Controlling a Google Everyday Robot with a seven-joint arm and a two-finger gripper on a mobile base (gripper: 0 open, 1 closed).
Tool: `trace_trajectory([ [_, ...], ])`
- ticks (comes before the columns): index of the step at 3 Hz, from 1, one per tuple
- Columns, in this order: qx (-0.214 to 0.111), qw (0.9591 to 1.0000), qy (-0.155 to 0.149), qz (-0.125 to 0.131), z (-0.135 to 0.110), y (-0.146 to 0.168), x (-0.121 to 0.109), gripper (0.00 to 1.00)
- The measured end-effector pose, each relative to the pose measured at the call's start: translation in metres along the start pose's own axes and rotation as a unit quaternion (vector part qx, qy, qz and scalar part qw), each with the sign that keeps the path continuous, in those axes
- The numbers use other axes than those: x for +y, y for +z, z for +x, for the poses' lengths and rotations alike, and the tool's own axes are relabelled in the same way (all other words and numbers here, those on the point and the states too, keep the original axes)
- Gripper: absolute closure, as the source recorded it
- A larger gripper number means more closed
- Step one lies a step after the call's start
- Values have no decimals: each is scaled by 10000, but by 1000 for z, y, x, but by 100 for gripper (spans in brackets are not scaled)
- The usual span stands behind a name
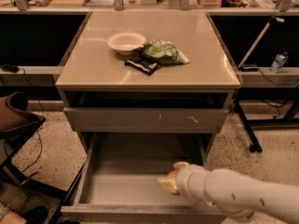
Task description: Pick apple from middle drawer and place on counter
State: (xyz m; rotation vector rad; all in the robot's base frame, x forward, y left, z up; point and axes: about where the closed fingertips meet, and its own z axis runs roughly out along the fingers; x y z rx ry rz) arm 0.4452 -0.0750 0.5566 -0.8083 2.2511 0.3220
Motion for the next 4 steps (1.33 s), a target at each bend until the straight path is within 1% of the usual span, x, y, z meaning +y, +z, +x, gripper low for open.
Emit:
trace_trajectory([
  [1, -91, 9983, 567, -57, -67, -35, -21, 100],
  [2, -103, 9972, 717, -181, -115, -76, -15, 100],
  [3, -631, 9971, 378, 216, -192, -138, -37, 100],
  [4, -966, 9938, 268, 474, -225, -173, -46, 100],
])
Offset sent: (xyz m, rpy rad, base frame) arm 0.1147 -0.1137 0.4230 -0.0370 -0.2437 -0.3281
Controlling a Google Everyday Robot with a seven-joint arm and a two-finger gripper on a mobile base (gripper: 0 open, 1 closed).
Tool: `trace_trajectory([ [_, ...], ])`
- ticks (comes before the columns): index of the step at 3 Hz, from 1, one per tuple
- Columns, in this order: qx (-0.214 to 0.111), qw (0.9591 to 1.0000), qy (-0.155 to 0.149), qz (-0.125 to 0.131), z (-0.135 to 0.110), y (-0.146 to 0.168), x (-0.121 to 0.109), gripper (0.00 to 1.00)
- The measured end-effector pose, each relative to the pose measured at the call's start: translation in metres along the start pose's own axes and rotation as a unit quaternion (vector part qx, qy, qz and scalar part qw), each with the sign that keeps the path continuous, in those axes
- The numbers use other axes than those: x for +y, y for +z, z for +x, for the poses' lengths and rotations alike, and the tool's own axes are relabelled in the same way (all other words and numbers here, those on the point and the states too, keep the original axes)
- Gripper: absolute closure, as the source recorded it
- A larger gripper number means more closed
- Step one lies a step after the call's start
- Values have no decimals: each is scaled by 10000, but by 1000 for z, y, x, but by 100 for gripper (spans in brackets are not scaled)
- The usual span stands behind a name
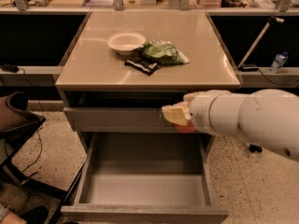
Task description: Pick apple from middle drawer and place on counter
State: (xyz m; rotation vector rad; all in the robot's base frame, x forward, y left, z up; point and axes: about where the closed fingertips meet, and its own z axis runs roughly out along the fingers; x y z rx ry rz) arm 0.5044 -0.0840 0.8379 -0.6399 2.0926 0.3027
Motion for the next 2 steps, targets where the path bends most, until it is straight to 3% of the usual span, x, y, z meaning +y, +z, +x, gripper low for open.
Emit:
trace_trajectory([
  [1, 86, 10000, 31, 11, 3, 5, -7, 100],
  [2, 248, 9995, 206, -68, -9, 23, -41, 100],
])
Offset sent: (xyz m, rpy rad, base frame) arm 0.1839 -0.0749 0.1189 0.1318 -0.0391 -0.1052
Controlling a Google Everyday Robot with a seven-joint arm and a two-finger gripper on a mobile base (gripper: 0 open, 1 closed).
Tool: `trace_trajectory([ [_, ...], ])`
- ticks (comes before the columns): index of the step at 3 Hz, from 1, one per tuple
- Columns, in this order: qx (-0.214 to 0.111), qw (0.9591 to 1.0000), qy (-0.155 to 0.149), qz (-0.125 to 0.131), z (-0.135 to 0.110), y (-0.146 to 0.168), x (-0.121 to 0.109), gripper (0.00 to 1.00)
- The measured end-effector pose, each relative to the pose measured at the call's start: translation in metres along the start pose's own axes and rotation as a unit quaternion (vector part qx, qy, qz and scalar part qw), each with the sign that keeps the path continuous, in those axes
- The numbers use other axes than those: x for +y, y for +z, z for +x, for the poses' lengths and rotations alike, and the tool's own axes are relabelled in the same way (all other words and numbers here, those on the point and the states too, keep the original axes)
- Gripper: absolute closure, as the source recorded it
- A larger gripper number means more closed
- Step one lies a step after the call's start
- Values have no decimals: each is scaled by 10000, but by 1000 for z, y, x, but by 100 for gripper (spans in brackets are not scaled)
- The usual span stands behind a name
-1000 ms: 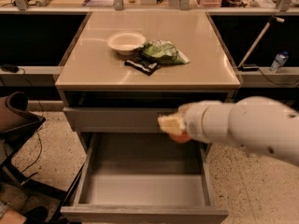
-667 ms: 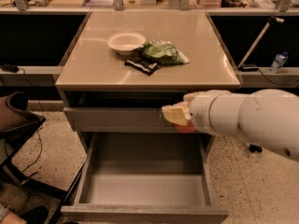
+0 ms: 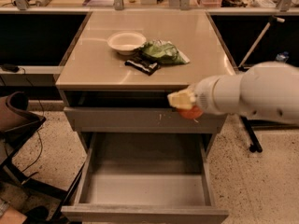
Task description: Pick apple from middle drawer and place on counter
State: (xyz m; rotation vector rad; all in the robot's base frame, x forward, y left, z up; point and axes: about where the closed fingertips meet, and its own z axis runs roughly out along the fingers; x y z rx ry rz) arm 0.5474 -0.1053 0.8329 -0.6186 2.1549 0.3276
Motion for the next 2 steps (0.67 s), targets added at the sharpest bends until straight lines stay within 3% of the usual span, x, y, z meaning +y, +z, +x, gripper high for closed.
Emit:
trace_trajectory([
  [1, 64, 9993, 316, 192, -36, 16, -60, 100],
  [2, -173, 9971, 489, 565, -101, 14, -107, 100],
])
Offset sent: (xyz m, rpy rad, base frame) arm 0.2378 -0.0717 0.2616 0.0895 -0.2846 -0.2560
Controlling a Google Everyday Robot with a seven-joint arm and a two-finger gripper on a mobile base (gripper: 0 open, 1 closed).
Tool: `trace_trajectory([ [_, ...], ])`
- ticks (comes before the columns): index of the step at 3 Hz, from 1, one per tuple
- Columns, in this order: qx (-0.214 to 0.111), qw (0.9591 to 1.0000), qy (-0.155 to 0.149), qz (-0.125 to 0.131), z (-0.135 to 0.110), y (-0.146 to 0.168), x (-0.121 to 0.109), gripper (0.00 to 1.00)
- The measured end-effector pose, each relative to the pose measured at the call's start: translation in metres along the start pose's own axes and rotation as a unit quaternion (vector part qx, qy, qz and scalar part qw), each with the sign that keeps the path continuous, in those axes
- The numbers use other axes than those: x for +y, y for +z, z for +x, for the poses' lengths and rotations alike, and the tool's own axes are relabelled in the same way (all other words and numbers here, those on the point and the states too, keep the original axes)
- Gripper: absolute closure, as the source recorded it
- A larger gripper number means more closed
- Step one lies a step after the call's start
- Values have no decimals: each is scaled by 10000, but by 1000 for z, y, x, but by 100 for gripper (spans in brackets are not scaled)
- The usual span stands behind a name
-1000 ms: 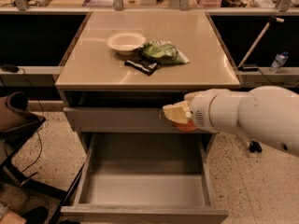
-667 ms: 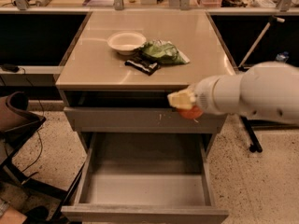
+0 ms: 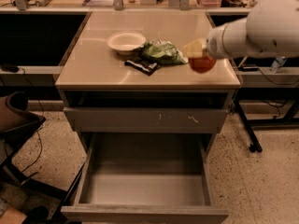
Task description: Pick apple from middle drawer and place on counter
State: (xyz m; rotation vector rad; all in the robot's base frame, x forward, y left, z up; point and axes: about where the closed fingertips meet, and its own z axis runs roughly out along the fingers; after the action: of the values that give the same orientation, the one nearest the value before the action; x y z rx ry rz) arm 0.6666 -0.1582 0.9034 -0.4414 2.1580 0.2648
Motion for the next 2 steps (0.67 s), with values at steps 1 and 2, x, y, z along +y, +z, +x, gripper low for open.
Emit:
trace_trajectory([
  [1, -337, 9989, 88, 319, -68, 3, -31, 100],
  [2, -539, 9972, 240, 449, -103, 26, -56, 100],
])
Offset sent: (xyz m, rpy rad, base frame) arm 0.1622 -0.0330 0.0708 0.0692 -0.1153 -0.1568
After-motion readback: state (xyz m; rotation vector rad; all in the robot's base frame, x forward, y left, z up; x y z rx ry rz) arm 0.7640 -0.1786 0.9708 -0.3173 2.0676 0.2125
